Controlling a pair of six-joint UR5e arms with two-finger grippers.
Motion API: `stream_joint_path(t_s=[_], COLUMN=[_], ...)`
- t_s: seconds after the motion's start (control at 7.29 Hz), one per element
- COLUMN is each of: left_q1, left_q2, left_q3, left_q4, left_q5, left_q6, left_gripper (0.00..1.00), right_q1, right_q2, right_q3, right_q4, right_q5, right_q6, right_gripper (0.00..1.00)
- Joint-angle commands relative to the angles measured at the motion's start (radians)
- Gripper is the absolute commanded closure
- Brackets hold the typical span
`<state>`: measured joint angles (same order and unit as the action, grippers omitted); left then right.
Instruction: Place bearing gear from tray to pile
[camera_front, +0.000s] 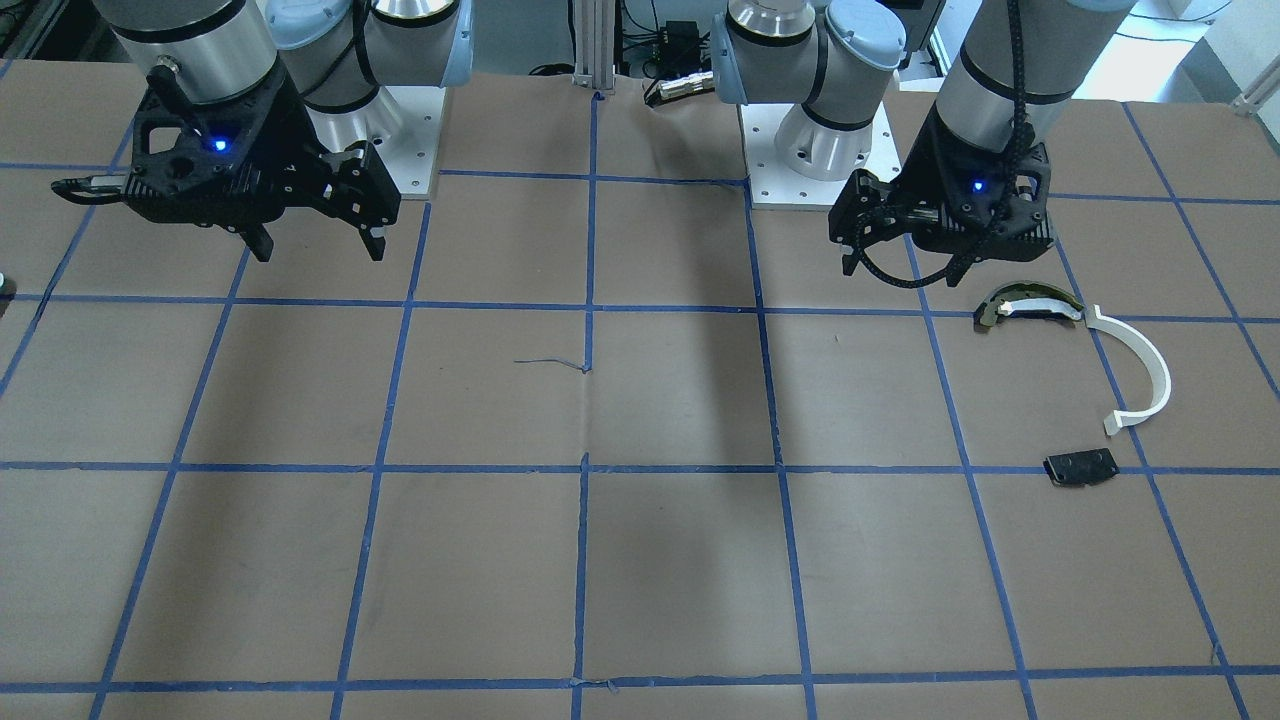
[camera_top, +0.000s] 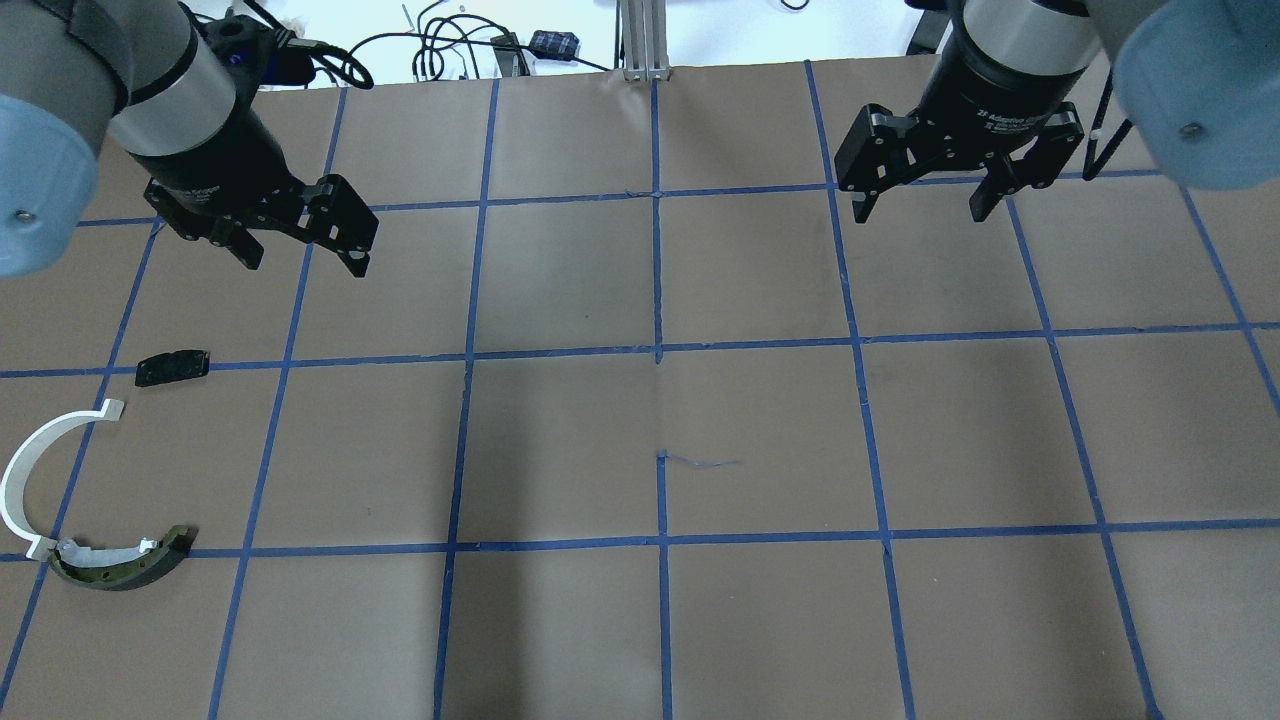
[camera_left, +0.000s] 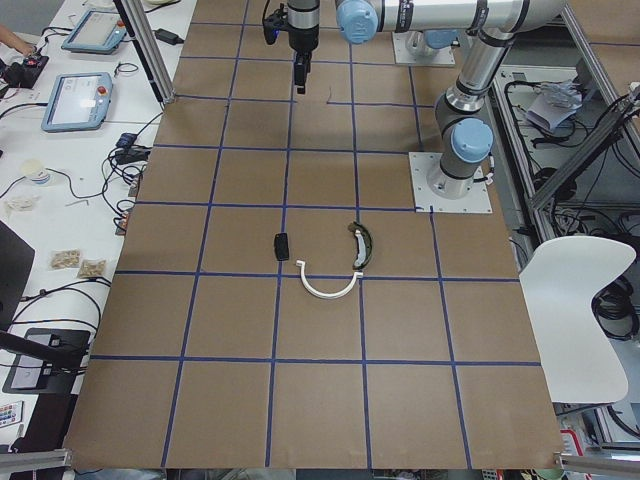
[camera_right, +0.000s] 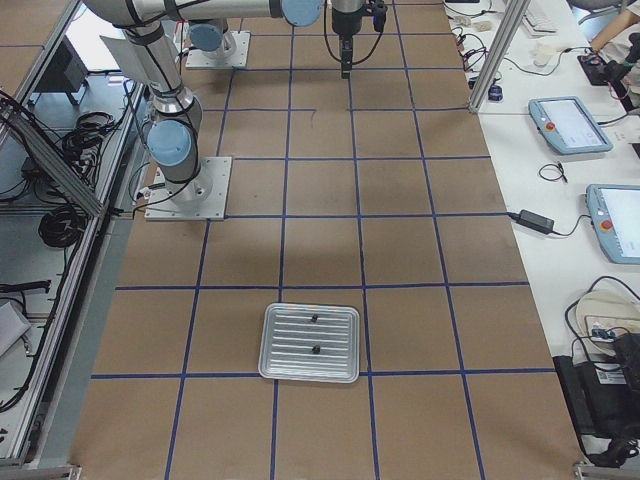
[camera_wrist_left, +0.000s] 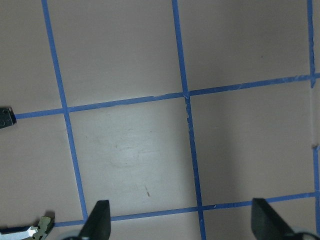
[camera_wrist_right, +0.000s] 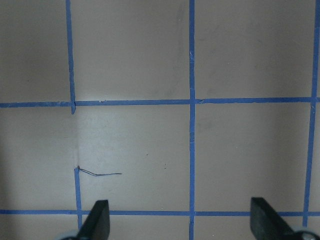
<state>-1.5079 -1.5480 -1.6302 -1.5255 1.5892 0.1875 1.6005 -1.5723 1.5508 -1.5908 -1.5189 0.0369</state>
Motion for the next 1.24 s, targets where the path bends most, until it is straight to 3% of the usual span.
stream_joint_path(t_s=[0.0,0.55,0.69,0.82,1.1], left_q1=[0.000,0.000,0.000,0.000,0.000], left_q2=[0.002,-0.004,-0.006,-0.006,-0.004], left_q3=[-0.003,-0.011,-0.013,-0.011,-0.011], left_q4=[0.007,0.042,0.041,0.042,0.041], left_q5=[0.002,0.002,0.003,0.002,0.003], left_q6=[0.000,0.000,0.001,0.003,0.001], left_gripper=[0.00,0.00,0.00,0.00,0.00], right_q1=[-0.001,-0.007,-0.008,-0.017,-0.113], right_q2=[0.000,-0.006,-0.018,-0.020,-0.021], right_q3=[0.000,0.006,0.009,0.018,0.020], right_q4=[0.000,0.000,-0.003,-0.003,0.000], right_q5=[-0.001,-0.003,-0.056,-0.070,-0.081], right_q6=[-0.003,-0.018,-0.163,-0.239,-0.404], right_gripper=[0.00,0.00,0.17,0.00,0.00])
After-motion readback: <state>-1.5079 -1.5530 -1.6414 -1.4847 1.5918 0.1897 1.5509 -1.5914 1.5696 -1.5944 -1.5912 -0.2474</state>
